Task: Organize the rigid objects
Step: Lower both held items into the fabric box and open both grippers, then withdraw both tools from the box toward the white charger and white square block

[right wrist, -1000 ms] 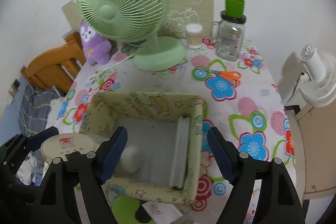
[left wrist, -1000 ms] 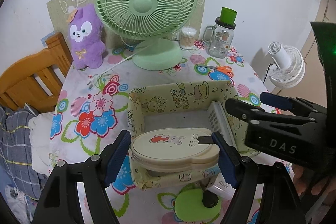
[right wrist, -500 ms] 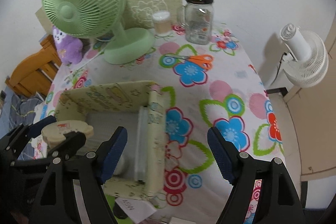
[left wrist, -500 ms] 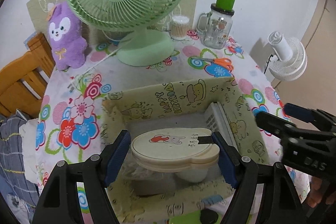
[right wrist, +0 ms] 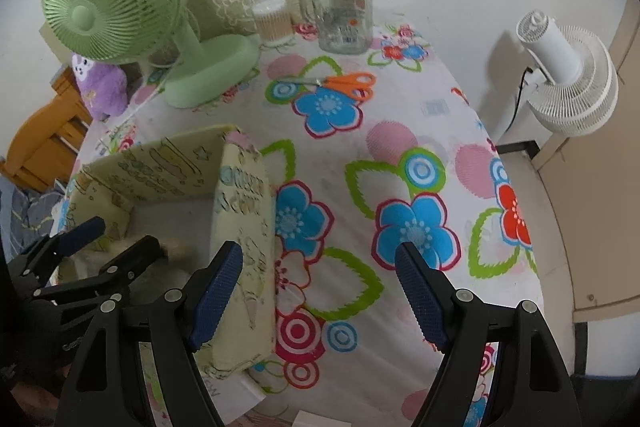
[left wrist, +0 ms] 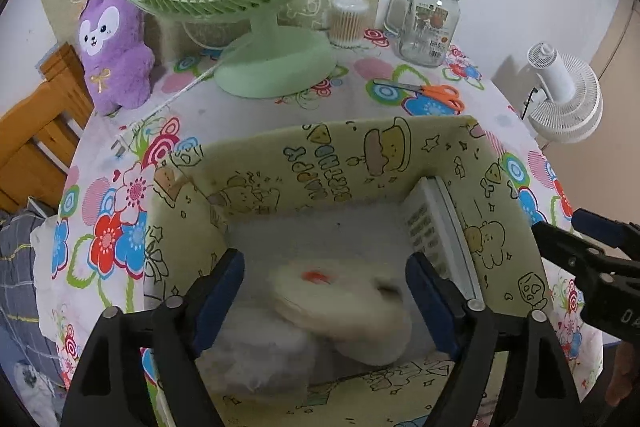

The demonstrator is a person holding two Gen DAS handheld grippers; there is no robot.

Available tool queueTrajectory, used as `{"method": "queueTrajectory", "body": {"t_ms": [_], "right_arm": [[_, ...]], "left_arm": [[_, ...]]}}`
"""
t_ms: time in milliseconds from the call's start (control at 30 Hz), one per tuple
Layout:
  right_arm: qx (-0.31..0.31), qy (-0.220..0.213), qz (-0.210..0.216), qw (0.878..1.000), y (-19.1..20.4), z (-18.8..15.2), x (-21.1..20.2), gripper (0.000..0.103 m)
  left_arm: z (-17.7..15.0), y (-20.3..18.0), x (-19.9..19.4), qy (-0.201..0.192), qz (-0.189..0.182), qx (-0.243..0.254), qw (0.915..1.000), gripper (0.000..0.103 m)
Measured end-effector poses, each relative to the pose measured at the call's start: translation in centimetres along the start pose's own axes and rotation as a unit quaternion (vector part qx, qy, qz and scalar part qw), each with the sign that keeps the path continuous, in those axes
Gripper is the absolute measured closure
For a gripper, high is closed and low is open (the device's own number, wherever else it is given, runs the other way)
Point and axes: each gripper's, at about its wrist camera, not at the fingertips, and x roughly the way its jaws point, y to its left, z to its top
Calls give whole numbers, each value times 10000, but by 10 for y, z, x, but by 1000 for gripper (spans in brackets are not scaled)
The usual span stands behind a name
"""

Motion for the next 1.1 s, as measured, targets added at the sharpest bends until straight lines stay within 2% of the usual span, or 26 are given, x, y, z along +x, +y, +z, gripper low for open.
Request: {"method": "queueTrajectory", "body": {"t_ms": [100,400,1100], "right_arm": [[-33,3,-5,10000,1,-2,0,22],[-87,-81,3,9999,3,-11,-18,22],[-81,-544,-84,9985,12,-35,-84,22]], "left_arm": [[0,0,-5,-35,7,-27,10000,6],[-8,1,-32,-105,27,111,9999,5],[-29,-12,-98,-373,-175,287,9987,4]]}}
